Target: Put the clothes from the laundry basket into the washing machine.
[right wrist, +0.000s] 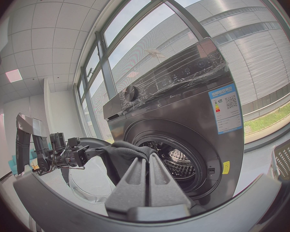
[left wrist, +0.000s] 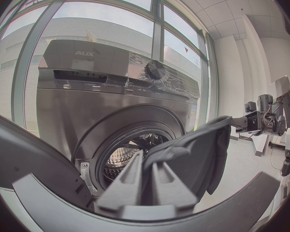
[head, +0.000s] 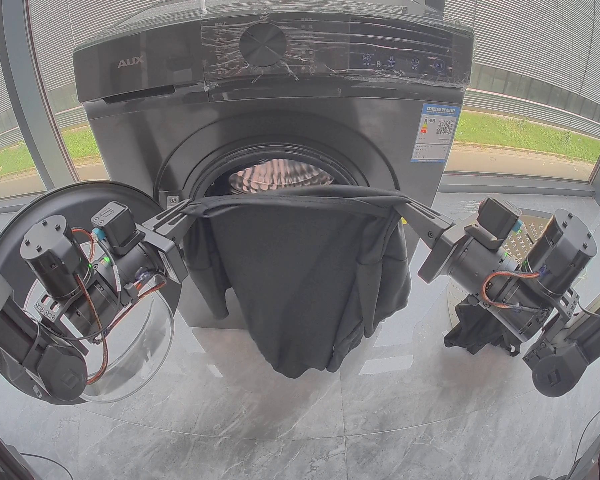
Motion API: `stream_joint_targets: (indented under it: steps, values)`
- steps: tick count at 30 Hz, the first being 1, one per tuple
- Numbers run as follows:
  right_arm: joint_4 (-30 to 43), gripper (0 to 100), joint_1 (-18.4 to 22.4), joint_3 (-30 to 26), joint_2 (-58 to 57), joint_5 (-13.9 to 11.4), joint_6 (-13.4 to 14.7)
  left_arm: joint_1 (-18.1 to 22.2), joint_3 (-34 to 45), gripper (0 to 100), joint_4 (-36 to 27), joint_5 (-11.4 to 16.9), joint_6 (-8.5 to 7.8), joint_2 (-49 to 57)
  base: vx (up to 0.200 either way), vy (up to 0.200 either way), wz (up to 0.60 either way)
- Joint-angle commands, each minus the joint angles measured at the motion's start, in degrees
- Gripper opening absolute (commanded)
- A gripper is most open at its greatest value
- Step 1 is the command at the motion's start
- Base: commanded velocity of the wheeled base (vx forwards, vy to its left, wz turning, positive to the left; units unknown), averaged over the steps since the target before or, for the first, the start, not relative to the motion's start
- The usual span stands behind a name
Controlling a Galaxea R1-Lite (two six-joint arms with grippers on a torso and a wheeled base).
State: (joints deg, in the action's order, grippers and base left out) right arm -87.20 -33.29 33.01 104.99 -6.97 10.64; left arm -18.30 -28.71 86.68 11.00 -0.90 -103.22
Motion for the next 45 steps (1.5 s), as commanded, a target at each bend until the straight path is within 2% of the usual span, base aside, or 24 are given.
stream_joint_targets:
  steps: [1,6,15,20,28,34,45]
  values:
    - [0.0,0,0.1,0.1,0.2,0.0,0.0,0.0,0.6,100,0.0,0.5,0.11,-0.3,0.0,0.0,0.0]
    - [0.1,0,0.5,2.1,0.6,2.2,0.3,-0.2,3.0,100,0.0,2.1,0.2,-0.5,0.0,0.0,0.0]
    - [0.1,0,-0.2,2.1,1.3,2.2,0.3,-0.3,4.6,100,0.0,2.8,0.02,-3.7,0.0,0.0,0.0]
    - [-0.1,0,-2.0,2.2,2.3,2.3,0.3,-1.4,3.9,100,0.0,2.8,0.02,-7.0,0.0,0.0,0.0]
    - [1.1,0,-3.6,5.0,3.7,2.2,0.1,-3.1,-0.7,100,0.0,2.3,-0.06,-14.2,0.0,0.0,0.0]
    - [1.2,0,-4.2,5.7,5.7,2.1,0.1,-3.9,-2.1,100,0.0,2.0,0.11,-15.3,0.0,0.0,0.0]
    - [3.9,0,-6.7,10.8,8.0,2.4,0.1,-4.0,-3.8,100,0.1,1.8,-0.15,-18.4,0.0,0.0,0.0]
